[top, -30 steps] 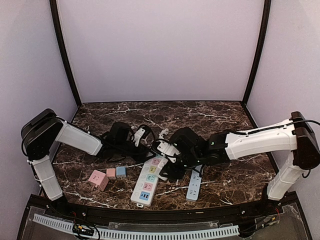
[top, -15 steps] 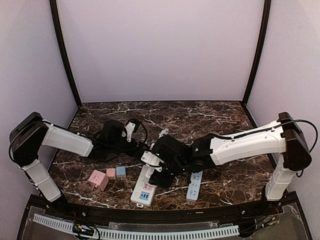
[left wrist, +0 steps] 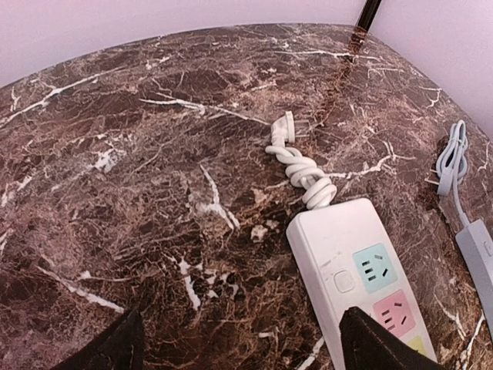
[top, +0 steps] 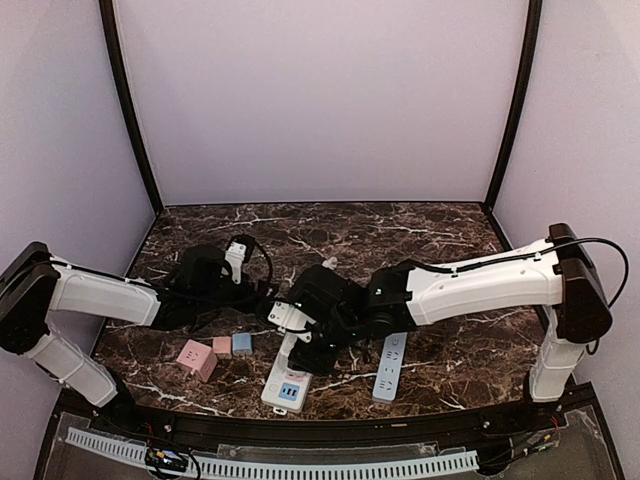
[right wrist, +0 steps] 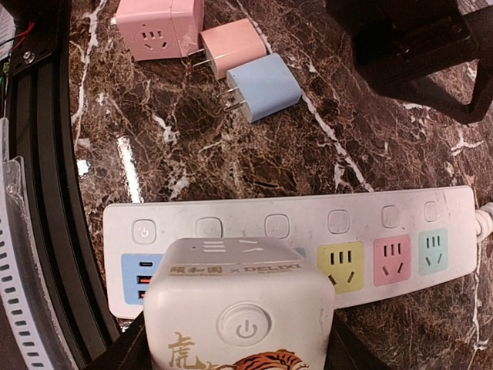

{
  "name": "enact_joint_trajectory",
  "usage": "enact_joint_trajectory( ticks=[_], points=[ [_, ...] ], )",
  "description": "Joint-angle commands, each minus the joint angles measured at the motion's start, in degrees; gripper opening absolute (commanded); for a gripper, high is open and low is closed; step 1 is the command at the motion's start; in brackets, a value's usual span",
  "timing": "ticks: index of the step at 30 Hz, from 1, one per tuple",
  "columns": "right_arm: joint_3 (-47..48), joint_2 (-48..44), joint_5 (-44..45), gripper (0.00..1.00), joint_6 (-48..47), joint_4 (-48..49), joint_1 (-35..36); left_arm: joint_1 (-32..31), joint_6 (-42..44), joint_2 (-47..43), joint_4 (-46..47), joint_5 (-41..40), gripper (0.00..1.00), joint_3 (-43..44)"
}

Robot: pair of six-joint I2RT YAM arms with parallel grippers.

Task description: Insert the plug

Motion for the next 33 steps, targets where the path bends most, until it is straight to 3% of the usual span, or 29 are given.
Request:
enact_joint_trajectory(
  ticks=[1, 19, 33],
  points=[
    [2.36, 1.12, -0.34, 0.0, 0.97, -1.8, 1.07, -0.21, 1.54, -2.87, -2.34, -2.31, 0.88, -1.48],
    [3.06, 4.94, 0.03, 0.0, 3.06, -2.8, 1.63, -0.16, 2.13, -5.31, -2.35, -2.26, 0.88, -2.65],
    [8.11, 10.67, 2.42, 0.0, 2.87, -9.4, 1.68, -0.21, 2.45, -5.7, -2.56, -2.52, 0.88, -2.86]
  ],
)
